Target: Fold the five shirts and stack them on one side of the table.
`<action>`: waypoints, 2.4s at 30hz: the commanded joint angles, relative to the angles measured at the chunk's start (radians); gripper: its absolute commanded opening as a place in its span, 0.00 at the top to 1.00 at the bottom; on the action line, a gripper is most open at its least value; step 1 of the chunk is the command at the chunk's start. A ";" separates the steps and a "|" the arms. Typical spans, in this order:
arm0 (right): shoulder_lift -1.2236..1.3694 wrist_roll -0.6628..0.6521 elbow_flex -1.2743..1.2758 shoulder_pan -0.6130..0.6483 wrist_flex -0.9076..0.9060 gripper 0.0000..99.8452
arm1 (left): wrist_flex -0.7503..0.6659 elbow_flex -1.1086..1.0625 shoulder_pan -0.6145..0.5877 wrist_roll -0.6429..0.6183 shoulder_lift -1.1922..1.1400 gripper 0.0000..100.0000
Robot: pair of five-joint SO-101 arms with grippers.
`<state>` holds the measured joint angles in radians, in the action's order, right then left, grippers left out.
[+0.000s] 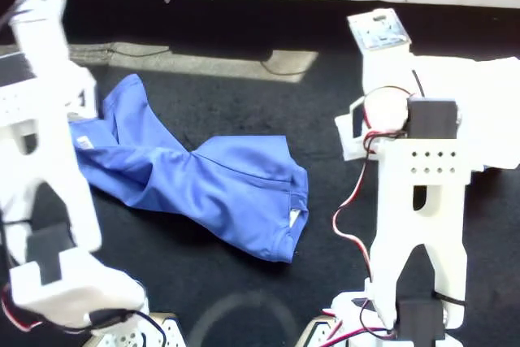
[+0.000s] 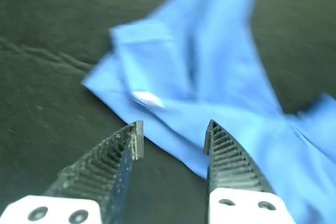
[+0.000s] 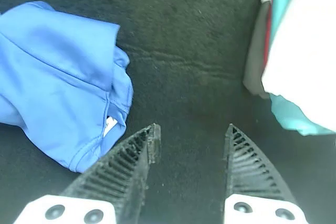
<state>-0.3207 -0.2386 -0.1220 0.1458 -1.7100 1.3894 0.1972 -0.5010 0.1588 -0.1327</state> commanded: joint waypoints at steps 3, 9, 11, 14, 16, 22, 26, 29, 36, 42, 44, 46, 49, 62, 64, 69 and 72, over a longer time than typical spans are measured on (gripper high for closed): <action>-0.025 -0.002 0.002 0.068 0.015 0.80 | -0.055 0.142 -0.070 -0.003 -0.234 0.80; -0.025 -0.002 0.002 0.082 0.015 0.80 | -0.048 0.389 -0.107 -0.032 -0.461 0.80; -0.025 -0.002 0.002 0.082 0.015 0.80 | -0.049 0.444 -0.111 -0.032 -0.515 0.80; -0.025 -0.002 0.002 0.082 0.015 0.80 | -0.049 0.519 -0.114 -0.032 -0.591 0.80; -0.025 -0.002 0.002 0.082 0.013 0.80 | -0.049 0.553 -0.111 -0.032 -0.641 0.80; -0.025 -0.002 0.002 0.082 0.010 0.80 | -0.048 0.677 -0.073 -0.035 -0.759 0.80; -0.025 -0.002 0.002 0.082 0.007 0.80 | -0.018 0.745 -0.018 -0.035 -0.791 0.80; -0.033 -0.002 0.025 0.082 0.005 0.80 | 0.012 0.785 0.025 -0.035 -0.800 0.85; -0.071 -0.002 0.156 0.082 0.013 0.80 | 0.038 0.811 0.064 -0.037 -0.797 0.99; -0.263 -0.008 0.288 0.093 0.068 0.80 | 0.137 0.874 0.058 -0.037 -0.797 0.99; -0.317 -0.009 0.360 0.093 0.107 0.80 | 0.158 0.908 0.038 -0.037 -0.800 0.99; -0.357 -0.009 0.435 0.093 0.142 0.80 | 0.157 0.926 0.005 -0.032 -0.803 0.99; -0.386 -0.009 0.516 0.093 0.165 0.80 | 0.135 0.923 -0.035 -0.031 -0.806 0.93; -0.387 -0.009 0.549 0.093 0.183 0.80 | 0.066 0.932 0.005 -0.038 -0.940 0.81; -0.387 -0.009 0.549 0.093 0.182 0.80 | 0.066 0.932 0.027 -0.038 -0.928 0.81; -0.387 -0.003 0.550 0.093 0.176 0.80 | 0.051 0.926 0.077 -0.038 -0.926 0.81; -0.387 -0.003 0.550 0.093 0.176 0.80 | 0.037 0.926 0.091 -0.038 -0.928 0.81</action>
<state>-0.6843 -0.2386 0.4273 0.2348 -1.5397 1.4431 1.0978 -0.4534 0.1281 -1.0840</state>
